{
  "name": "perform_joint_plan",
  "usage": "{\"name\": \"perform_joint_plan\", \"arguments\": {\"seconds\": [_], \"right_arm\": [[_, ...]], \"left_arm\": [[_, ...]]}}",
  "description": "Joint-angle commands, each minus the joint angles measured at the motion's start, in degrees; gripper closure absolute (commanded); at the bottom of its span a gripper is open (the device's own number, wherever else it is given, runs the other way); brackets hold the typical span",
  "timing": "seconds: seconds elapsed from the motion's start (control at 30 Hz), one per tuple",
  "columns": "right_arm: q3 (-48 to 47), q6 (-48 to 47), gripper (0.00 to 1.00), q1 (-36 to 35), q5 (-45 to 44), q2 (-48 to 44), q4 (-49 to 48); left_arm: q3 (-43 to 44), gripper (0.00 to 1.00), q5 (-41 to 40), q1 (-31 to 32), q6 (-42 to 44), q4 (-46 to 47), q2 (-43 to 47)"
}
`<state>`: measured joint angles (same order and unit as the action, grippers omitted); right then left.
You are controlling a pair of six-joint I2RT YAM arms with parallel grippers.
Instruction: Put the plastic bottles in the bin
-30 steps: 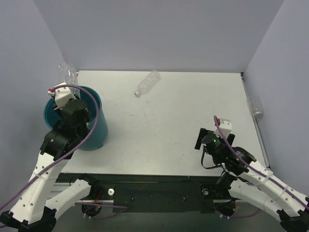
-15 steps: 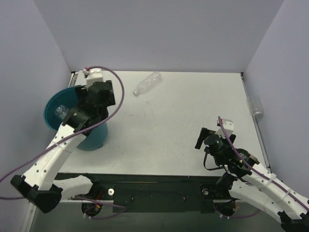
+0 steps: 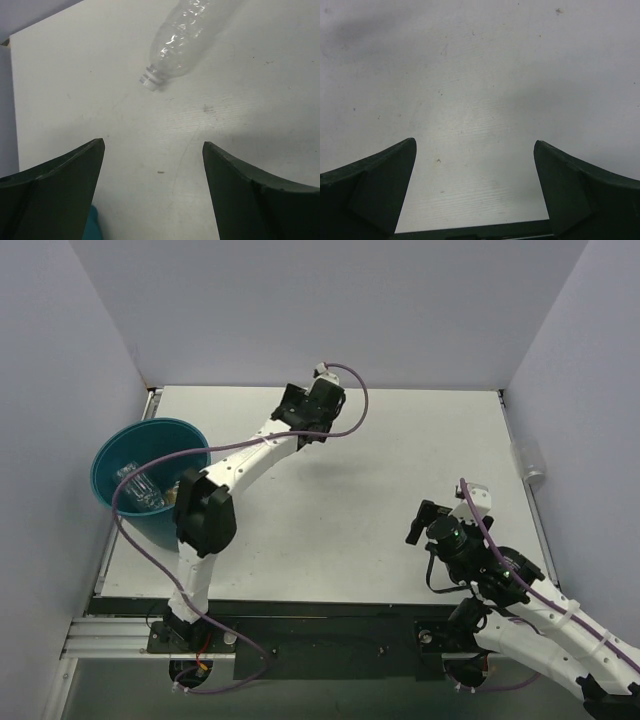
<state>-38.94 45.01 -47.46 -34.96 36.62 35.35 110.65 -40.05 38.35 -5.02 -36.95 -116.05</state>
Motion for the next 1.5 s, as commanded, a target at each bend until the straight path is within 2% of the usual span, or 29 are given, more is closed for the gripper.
{"name": "perform_joint_plan", "arguments": {"seconds": [0.0, 0.13, 0.23, 0.4, 0.6, 0.83, 1.03, 1.13, 1.2, 1.23, 1.27, 1.3, 1.37, 1.4, 1.43, 1.47], "right_arm": [[-3.16, 0.95, 0.03, -0.79, -3.53, -0.15, 3.66], [-3.51, 1.21, 0.03, -1.05, -4.41, -0.94, 4.9], [-3.69, 2.18, 0.03, -1.14, -4.85, -1.73, 5.95], [-3.43, 3.24, 0.03, -1.23, -5.21, -2.17, 6.39], [-4.04, 3.15, 0.03, -1.58, -4.77, -0.06, 6.57], [-4.22, 3.59, 0.04, -2.28, -4.77, 0.56, 6.92], [-3.69, 4.73, 0.04, -2.63, -5.2, 0.64, 7.27], [-3.78, 4.91, 0.04, -2.99, -5.29, 1.52, 7.19], [-3.86, 5.0, 0.04, -3.34, -5.29, 1.96, 6.92], [-3.95, 5.0, 0.04, -3.43, -5.38, 2.05, 7.01], [-3.87, 5.08, 0.04, -3.6, -5.38, 2.31, 6.84], [-3.86, 5.08, 0.04, -3.6, -5.38, 2.4, 6.75], [-3.6, 5.08, 0.04, -3.78, -5.29, 2.75, 6.39], [-3.6, 5.08, 0.04, -3.95, -5.21, 2.84, 5.96], [-3.51, 5.08, 0.04, -3.95, -5.12, 3.02, 5.87], [-3.43, 5.08, 0.04, -4.13, -5.03, 3.1, 5.52]], "left_arm": [[14.37, 0.09, 6.03, -2.48, 3.7, -3.21, -9.44], [27.03, 0.09, 11.91, -5.82, 3.61, -7.42, -20.6], [32.43, 0.09, 15.52, -8.1, 4.75, -8.75, -25.97], [30.24, 0.09, 21.58, -11.45, 6.69, -5.16, -28.09], [28.66, 0.09, 24.93, -12.42, 7.92, -1.46, -30.02], [31.55, 0.08, 31.34, -14.88, 5.37, -1.11, -34.77], [29.19, 0.09, 33.55, -15.06, 2.91, 0.12, -35.65], [27.17, 0.19, 34.16, -15.06, 2.12, 1.08, -34.86], [25.59, 0.34, 34.08, -15.06, 1.77, 1.96, -33.98], [25.14, 0.38, 33.9, -15.06, 1.76, 2.23, -33.28], [24.36, 0.48, 33.73, -15.06, 1.68, 2.58, -32.93], [24.09, 0.5, 33.55, -15.06, 1.68, 2.5, -32.4], [23.3, 0.64, 33.2, -14.88, 1.68, 2.41, -31.18], [22.77, 0.66, 32.41, -14.79, 1.68, 1.97, -30.56], [22.33, 0.74, 32.06, -14.45, 1.76, 1.97, -29.07], [21.63, 0.76, 31.1, -14.01, 1.68, 1.36, -28.19]]}}
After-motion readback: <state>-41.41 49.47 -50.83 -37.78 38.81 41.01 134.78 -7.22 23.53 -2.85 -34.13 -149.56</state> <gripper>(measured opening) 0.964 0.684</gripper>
